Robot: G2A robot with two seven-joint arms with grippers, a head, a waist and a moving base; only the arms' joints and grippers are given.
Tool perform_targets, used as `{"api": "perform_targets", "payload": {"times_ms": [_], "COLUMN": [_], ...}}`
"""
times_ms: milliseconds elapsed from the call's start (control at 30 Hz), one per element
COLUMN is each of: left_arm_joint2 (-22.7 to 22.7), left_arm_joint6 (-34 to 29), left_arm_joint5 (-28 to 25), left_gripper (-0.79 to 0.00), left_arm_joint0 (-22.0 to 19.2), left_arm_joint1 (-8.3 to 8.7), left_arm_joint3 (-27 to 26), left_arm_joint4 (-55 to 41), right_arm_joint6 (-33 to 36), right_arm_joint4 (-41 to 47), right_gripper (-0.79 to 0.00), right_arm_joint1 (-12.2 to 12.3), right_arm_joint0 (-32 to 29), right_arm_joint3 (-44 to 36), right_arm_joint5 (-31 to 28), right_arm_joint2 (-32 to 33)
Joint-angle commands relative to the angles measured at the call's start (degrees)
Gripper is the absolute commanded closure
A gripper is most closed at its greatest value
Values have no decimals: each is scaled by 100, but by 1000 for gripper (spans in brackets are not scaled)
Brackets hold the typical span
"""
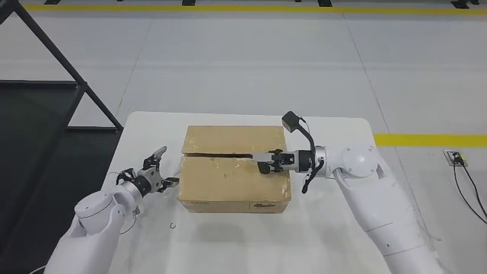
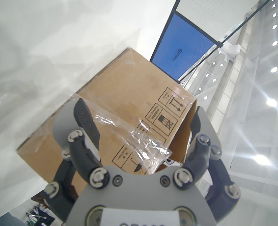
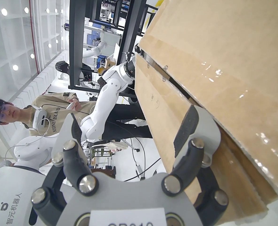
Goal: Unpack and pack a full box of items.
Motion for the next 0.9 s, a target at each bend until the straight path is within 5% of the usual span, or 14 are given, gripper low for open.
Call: {"api": "perform_targets", "payload": {"times_ms": [0, 333, 867], "left_arm_joint2": [38, -31, -680], "left_arm_joint6": [253, 1447, 2337], "left_arm_joint5": [-55, -668, -2372], "left_gripper": [-785, -785, -785], "left_arm_joint0": [-110, -287, 190], "left_arm_joint1": [-45, -202, -307], "left_arm_joint3": [100, 23, -681], "left_arm_joint4": [-181, -770, -1267], "right_arm_joint6": [-6, -31, -33], "right_arm_joint4": [7, 8, 24], "right_gripper": [-785, -785, -785], "right_arm_joint1": [9, 18, 60], "right_arm_joint0": [-3, 78, 160], "right_arm_joint3": [-15, 3, 42], "right_arm_joint5": [7, 62, 99], "right_arm_joint2": [-13, -183, -314]}}
